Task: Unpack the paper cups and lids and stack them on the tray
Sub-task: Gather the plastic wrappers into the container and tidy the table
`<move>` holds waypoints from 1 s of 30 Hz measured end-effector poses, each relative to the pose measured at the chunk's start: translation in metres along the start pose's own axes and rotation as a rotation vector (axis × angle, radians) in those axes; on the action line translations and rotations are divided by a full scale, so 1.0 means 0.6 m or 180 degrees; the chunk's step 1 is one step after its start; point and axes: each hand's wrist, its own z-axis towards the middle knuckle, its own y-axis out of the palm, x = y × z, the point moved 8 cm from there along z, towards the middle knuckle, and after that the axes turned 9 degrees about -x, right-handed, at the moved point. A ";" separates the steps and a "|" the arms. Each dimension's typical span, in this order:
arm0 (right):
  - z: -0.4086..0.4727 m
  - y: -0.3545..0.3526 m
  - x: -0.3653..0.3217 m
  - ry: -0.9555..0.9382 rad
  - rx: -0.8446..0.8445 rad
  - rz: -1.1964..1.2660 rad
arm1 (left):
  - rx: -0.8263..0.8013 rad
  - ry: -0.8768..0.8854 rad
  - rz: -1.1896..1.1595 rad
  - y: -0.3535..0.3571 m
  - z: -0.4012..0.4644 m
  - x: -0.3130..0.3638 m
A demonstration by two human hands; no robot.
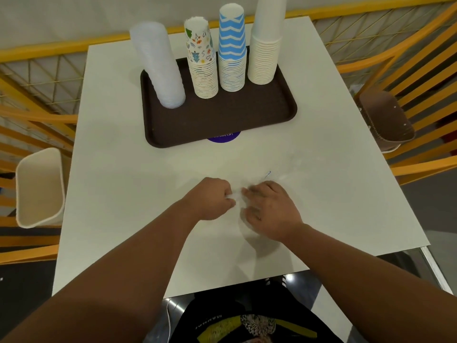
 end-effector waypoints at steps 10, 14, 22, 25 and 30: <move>-0.022 -0.023 0.067 0.1728 0.0128 0.1760 | 0.0559 0.0126 -0.2317 -0.002 0.028 0.040; -0.019 -0.024 0.073 0.1740 0.0203 0.2032 | 0.0501 0.0461 -0.1797 0.035 0.043 0.061; 0.003 -0.039 0.097 0.1897 0.0132 0.1939 | 0.1030 0.0368 -0.1351 0.032 0.055 0.075; -0.011 -0.068 0.102 0.1676 0.0701 0.1961 | 0.1040 0.0253 -0.1108 0.030 0.059 0.080; -0.016 -0.073 0.087 0.0690 0.0660 0.0980 | 0.1066 0.0308 -0.0881 0.033 0.061 0.088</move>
